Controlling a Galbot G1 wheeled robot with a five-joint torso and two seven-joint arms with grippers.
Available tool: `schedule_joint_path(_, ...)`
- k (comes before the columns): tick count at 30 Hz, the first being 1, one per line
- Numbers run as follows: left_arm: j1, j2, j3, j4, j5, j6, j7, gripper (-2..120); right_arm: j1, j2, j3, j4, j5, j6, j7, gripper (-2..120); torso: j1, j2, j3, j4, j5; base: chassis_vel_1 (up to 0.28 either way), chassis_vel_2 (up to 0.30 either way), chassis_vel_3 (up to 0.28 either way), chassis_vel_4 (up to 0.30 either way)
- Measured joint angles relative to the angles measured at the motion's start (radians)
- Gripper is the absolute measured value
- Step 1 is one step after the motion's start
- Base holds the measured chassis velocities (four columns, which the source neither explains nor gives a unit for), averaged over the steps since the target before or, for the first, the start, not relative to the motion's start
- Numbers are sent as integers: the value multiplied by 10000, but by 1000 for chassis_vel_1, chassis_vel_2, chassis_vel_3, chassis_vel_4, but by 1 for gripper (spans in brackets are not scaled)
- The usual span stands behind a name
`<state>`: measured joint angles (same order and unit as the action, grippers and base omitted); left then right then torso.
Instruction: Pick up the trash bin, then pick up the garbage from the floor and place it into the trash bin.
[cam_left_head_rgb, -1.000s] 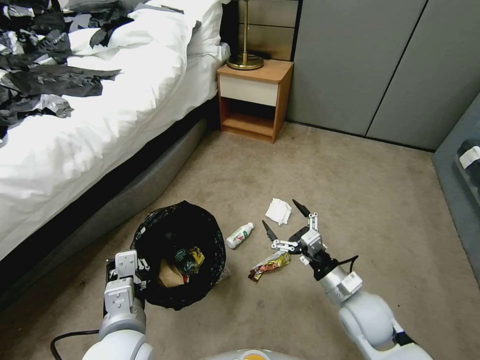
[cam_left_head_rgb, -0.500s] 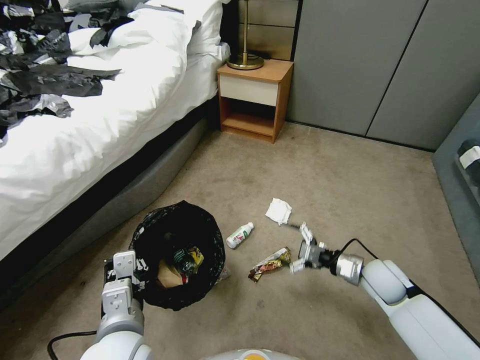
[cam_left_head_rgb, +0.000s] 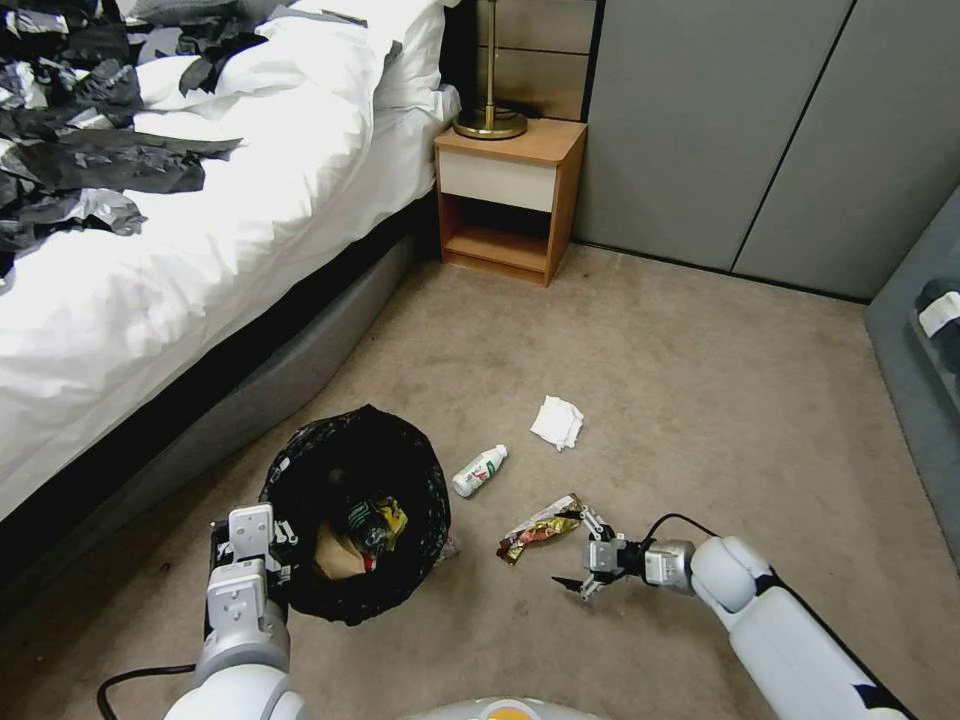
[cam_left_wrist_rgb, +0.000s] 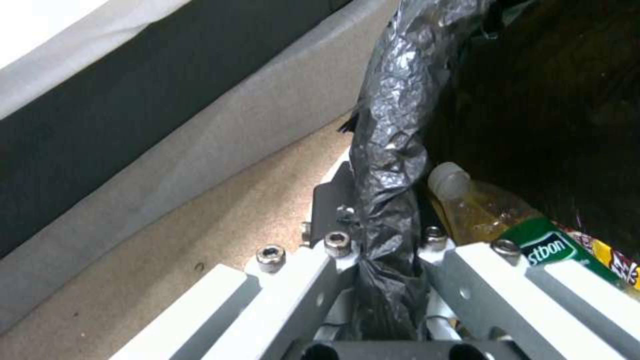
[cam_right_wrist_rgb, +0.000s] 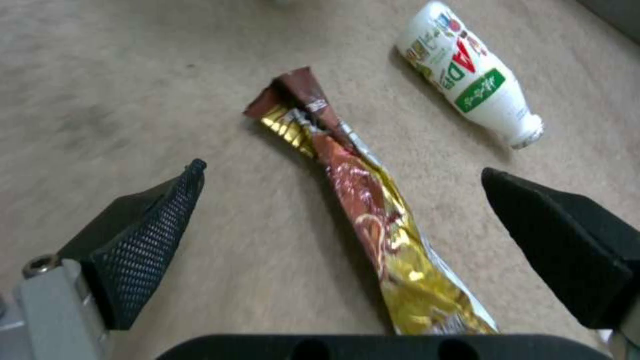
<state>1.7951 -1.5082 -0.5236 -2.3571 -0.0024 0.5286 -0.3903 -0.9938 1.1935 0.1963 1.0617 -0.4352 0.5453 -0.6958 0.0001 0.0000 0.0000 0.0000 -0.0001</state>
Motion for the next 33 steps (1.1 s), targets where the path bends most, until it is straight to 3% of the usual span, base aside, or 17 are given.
schedule_joint_path(6, 7, -47, 45, 16, 56, -22, 0, 0, 441, 741, 63, -1053, -609, 66, 403, 100, -1, 0, 0, 0, 0, 0, 0, 0, 0)
schedule_joint_path(15, 64, -33, -11, 14, 50, -48, 0, 0, 997, 1087, 196, -2245, -941, 171, 656, 98, -1, 0, 0, 0, -1, 0, 0, 0, 0)
schedule_joint_path(23, 68, -61, -2, 0, 37, -75, -1, 0, 1168, 1185, 273, -3066, -590, 140, 711, 65, -2, 2, -2, -2, 0, 0, 0, 0, 0)
schedule_joint_path(33, 182, -67, -9, -67, 41, -109, -1, 0, 1393, 1247, 396, -3678, -157, 158, 717, 34, -1, 2, -1, 2, 7, 0, 0, 0, 0)
